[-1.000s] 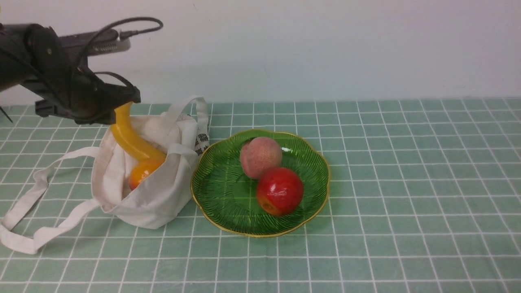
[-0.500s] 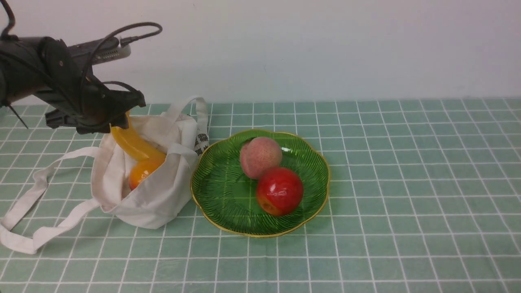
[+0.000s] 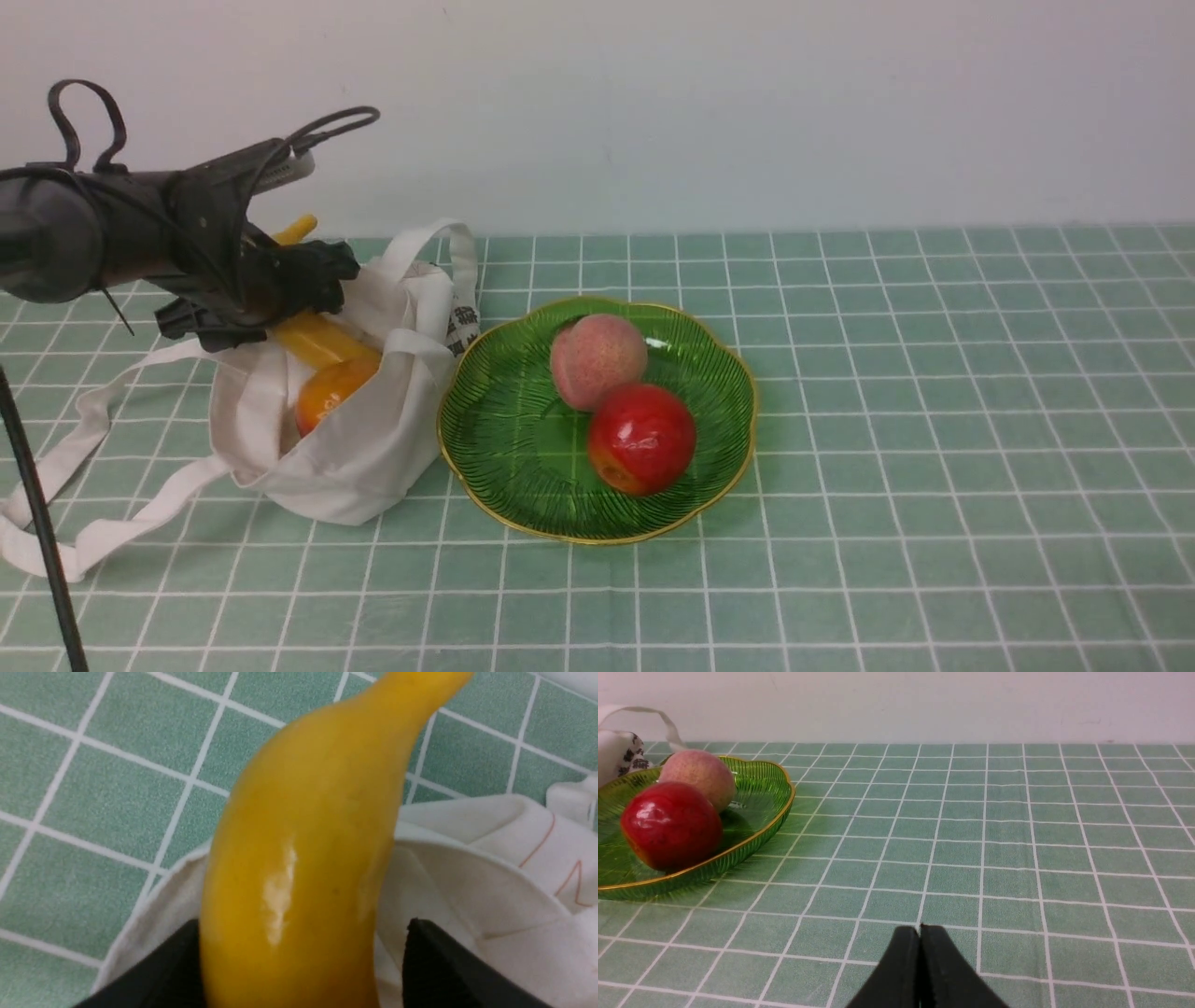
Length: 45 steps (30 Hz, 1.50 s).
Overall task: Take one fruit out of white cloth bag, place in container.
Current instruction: 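Reach into the white bag and grasp the banana with the left gripper, then place the banana on the plate with the left gripper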
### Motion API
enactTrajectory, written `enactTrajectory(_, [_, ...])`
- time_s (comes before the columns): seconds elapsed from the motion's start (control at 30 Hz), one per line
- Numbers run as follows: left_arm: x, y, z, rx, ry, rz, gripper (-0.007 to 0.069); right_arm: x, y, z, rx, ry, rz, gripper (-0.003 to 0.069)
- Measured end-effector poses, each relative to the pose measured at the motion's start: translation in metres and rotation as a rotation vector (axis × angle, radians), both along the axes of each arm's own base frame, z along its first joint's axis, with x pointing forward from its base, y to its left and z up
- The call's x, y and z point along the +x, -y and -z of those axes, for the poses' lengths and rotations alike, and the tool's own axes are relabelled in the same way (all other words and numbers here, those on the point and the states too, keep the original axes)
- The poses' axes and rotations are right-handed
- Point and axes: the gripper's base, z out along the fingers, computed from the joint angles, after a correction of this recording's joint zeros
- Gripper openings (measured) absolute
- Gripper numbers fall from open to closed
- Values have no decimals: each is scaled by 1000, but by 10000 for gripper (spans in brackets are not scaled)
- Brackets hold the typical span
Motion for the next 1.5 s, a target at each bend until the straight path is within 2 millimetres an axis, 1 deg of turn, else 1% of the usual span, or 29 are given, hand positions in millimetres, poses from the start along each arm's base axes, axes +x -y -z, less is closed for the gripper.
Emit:
enactTrajectory(0.07, [0, 0, 0, 0, 4, 0, 426, 0, 0, 0, 0, 0, 0, -15])
enactTrajectory(0.1, [0, 0, -1, 0, 6, 0, 377, 0, 0, 0, 0, 0, 0, -15])
enactTrajectory(0.13, [0, 0, -1, 0, 6, 0, 367, 0, 0, 0, 0, 0, 0, -15])
enactTrajectory(0.17, [0, 0, -6, -2, 17, -1, 324, 0, 0, 0, 0, 0, 0, -15])
enactTrajectory(0.3, [-6, 0, -31, 12, 44, 12, 320, 0, 0, 0, 0, 0, 0, -15])
enactTrajectory(0.37, [-13, 0, -54, 27, 73, 28, 320, 0, 0, 0, 0, 0, 0, -15])
enactTrajectory(0.4, [-14, -1, -56, 30, 76, 30, 320, 0, 0, 0, 0, 0, 0, -15])
enactTrajectory(0.43, [-21, -1, -74, 47, 98, 46, 320, 0, 0, 0, 0, 0, 0, -15])
enactTrajectory(0.47, [-25, -1, -86, 61, 110, 58, 320, 0, 0, 0, 0, 0, 0, -15])
enactTrajectory(0.57, [-38, -1, -114, 80, 150, 77, 320, 0, 0, 0, 0, 0, 0, -15])
enactTrajectory(0.6, [-46, -1, -130, 86, 179, 81, 320, 0, 0, 0, 0, 0, 0, -15])
enactTrajectory(0.67, [-55, 0, -147, 79, 210, 81, 320, 0, 0, 0, 0, 0, 0, -15])
enactTrajectory(0.73, [-69, 7, -170, 56, 251, 93, 320, 0, 0, 0, 0, 0, 0, -15])
enactTrajectory(0.77, [-75, 11, -176, 45, 255, 101, 320, 0, 0, 0, 0, 0, 0, -15])
enactTrajectory(0.8, [-81, 18, -183, 31, 258, 121, 320, 0, 0, 0, 0, 0, 0, -15])
enactTrajectory(0.83, [-87, 30, -188, 12, 252, 158, 320, 0, 0, 0, 0, 0, 0, -15])
enactTrajectory(0.87, [-91, 39, -188, 4, 237, 192, 320, 0, 0, 0, 0, 0, 0, -15])
enactTrajectory(0.9, [-92, 43, -188, 3, 228, 209, 320, 0, 0, 0, 0, 0, 0, -15])
enactTrajectory(0.97, [-95, 62, -181, 6, 184, 286, 320, 0, 0, 0, 0, 0, 0, -15])
enactTrajectory(1.0, [-94, 72, -175, 0, 157, 317, 320, 0, 0, 0, 0, 0, 0, -15])
enactTrajectory(1.03, [-91, 86, -164, -19, 122, 352, 320, 0, 0, 0, 0, 0, 0, -15])
enactTrajectory(1.07, [-89, 92, -157, -26, 103, 363, 320, 0, 0, 0, 0, 0, 0, -15])
enactTrajectory(1.13, [-83, 110, -139, -60, 58, 393, 320, 0, 0, 0, 0, 0, 0, -15])
enactTrajectory(1.17, [-81, 115, -133, -66, 46, 400, 320, 0, 0, 0, 0, 0, 0, -15])
enactTrajectory(1.23, [-75, 126, -114, -77, 13, 412, 320, 0, 0, 0, 0, 0, 0, -15])
enactTrajectory(1.27, [-70, 133, -102, -80, -5, 419, 320, 0, 0, 0, 0, 0, 0, -15])
enactTrajectory(1.4, [-60, 144, -71, -87, -43, 420, 321, 0, 0, 0, 0, 0, 0, -15])
enactTrajectory(1.47, [-58, 147, -65, -112, -58, 411, 337, 0, 0, 0, 0, 0, 0, -15])
enactTrajectory(1.5, [-58, 148, -63, -123, -62, 408, 358, 0, 0, 0, 0, 0, 0, -15])
